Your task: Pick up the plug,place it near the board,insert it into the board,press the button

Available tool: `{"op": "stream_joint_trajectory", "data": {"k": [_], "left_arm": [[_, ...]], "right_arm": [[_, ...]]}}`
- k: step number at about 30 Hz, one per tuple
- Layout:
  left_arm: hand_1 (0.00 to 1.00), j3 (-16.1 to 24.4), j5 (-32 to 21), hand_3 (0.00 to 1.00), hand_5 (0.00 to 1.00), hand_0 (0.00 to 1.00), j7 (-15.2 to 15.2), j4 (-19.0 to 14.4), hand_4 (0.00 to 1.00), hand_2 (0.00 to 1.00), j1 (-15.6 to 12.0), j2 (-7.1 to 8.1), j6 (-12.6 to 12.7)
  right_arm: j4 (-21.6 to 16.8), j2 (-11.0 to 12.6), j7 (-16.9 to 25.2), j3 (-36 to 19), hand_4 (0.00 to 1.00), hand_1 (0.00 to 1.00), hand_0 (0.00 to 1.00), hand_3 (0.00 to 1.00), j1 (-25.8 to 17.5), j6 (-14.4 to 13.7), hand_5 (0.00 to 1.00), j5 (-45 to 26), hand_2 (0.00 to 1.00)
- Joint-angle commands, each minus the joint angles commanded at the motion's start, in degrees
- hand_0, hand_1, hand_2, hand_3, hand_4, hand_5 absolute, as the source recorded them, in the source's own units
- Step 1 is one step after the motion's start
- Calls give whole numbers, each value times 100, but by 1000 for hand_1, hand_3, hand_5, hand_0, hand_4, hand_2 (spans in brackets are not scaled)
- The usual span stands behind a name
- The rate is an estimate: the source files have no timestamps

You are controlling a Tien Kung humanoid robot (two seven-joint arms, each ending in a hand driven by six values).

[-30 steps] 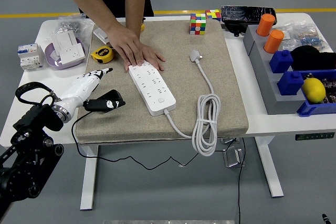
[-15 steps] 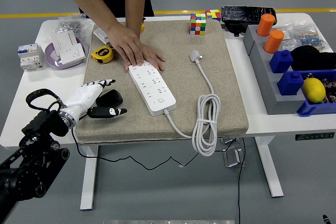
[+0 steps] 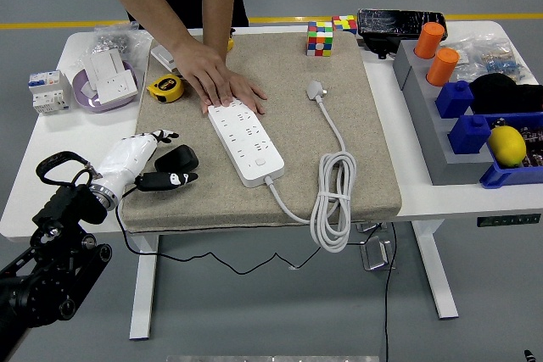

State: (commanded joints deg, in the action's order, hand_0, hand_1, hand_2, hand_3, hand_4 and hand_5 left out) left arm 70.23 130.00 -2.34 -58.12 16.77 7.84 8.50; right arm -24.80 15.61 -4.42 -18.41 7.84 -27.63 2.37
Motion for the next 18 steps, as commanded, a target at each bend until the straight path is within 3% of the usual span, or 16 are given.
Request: {"op": "stream_joint_trajectory", "data": {"k": [1, 18], "left_arm": [[781, 5, 0, 723, 559, 658, 0, 17, 998, 720, -2, -3, 11], [774, 74, 0, 688, 585, 645, -90, 184, 998, 693, 38, -32, 109]], "right_arm": [[0, 1, 1, 0, 998, 877, 953, 839, -1, 1, 998, -2, 823], [5, 3, 6, -17, 998, 878, 952, 836, 22, 8, 998, -22, 822]]}}
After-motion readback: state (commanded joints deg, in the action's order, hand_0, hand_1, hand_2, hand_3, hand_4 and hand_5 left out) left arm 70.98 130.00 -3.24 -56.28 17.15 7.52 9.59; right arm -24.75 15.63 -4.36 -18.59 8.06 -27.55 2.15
